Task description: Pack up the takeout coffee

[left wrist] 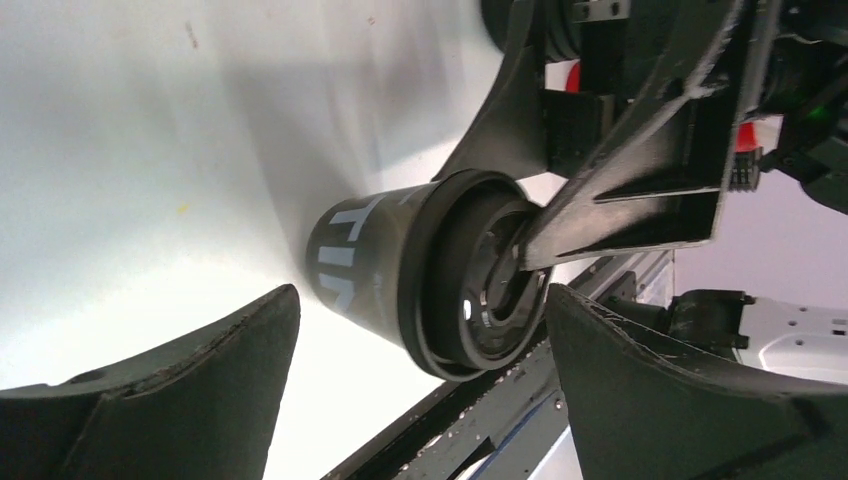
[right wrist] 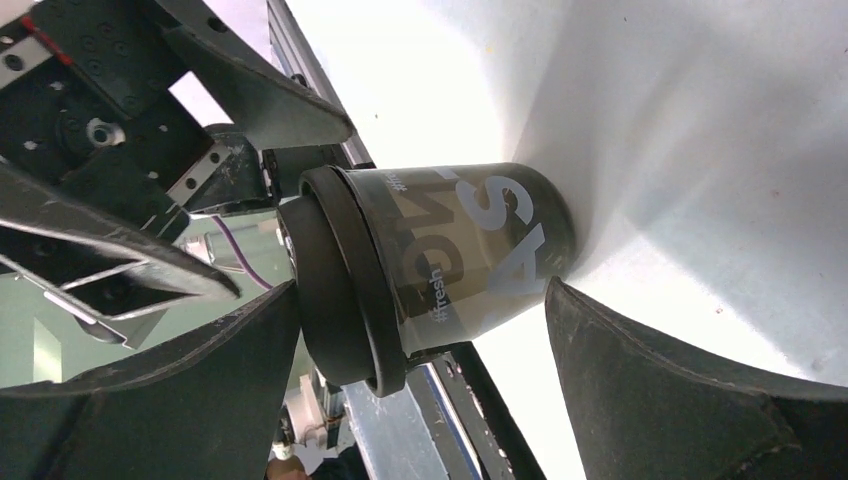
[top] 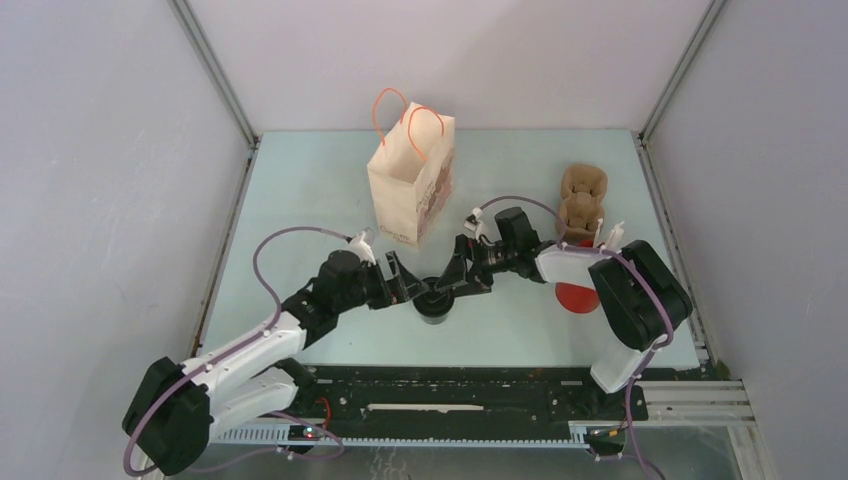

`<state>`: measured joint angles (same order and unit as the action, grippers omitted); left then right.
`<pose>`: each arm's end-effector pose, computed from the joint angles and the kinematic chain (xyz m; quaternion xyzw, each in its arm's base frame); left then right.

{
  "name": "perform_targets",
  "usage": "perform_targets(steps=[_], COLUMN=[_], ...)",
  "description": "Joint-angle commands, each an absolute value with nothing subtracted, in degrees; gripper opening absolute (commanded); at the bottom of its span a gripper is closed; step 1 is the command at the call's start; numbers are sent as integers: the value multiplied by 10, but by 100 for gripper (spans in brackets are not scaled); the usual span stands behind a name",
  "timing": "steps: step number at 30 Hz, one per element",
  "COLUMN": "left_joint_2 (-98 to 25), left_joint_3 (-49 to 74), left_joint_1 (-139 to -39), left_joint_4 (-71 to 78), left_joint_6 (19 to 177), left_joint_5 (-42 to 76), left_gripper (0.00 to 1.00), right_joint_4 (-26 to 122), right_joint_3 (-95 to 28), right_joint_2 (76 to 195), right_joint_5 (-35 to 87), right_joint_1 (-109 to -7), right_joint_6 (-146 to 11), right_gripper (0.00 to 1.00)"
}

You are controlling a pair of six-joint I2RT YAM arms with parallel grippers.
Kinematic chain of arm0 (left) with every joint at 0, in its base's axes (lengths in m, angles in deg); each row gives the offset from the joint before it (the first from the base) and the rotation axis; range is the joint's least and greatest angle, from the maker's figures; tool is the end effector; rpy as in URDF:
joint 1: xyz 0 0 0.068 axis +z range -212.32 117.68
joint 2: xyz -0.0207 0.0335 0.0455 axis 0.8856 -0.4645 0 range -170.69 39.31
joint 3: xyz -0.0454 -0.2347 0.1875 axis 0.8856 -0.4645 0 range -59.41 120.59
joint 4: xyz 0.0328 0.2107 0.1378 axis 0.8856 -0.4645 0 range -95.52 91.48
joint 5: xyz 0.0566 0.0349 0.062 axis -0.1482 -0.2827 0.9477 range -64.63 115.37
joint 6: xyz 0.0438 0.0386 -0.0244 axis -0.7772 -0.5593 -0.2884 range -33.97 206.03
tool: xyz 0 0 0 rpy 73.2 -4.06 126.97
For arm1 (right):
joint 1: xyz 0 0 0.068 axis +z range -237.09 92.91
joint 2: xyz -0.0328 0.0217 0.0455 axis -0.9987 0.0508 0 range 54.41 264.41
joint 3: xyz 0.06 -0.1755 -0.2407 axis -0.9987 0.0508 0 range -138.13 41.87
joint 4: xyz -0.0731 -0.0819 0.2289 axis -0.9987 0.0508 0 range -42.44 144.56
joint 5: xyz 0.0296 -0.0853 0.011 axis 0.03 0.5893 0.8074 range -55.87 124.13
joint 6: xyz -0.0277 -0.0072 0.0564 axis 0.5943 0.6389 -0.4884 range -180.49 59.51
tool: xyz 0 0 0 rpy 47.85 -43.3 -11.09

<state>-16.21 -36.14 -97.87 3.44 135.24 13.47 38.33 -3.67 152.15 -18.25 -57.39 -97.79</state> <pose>0.1486 -0.1186 0.2205 -0.0513 0.8626 -0.4002 0.3051 0.2661 0.1961 0.1857 -0.1212 0.8327 0.5350 0.0751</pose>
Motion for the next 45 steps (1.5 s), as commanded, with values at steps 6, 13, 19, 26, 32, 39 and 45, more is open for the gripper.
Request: perform_targets(steps=[6,13,19,26,32,39,45], left_joint_2=[-134,-154,-197,-201,-221,-229,-228], left_joint_3=[-332,-364,-380,-397,-400,-395,-395], left_joint_1=[-928,-898,-895,-894,-894,-894,-894], left_joint_4=[20,47,89,100,111,97,86], left_joint_6=[1328,1330,1342,1346,1343,1331,1324], left_joint_5=[97,41,14,13,14,17,21], left_gripper=[89,65,56,53,52,52,52], right_joint_4=[491,521,412,334,311,292,257], right_joint_3=[-70,-11,41,46,47,47,67], right_joint_2=[1442,1355,1386,1446,1460,1483,1530], right_joint_5=[-168,-174,-213,-216,-209,-204,-202], right_joint_1=[-591,-620,-615,-585,-584,-590,-601], right_joint_6=[-925,-920,-962,-997,-1006,-1023,-1045], right_gripper=[100,93,67,62,61,57,47])
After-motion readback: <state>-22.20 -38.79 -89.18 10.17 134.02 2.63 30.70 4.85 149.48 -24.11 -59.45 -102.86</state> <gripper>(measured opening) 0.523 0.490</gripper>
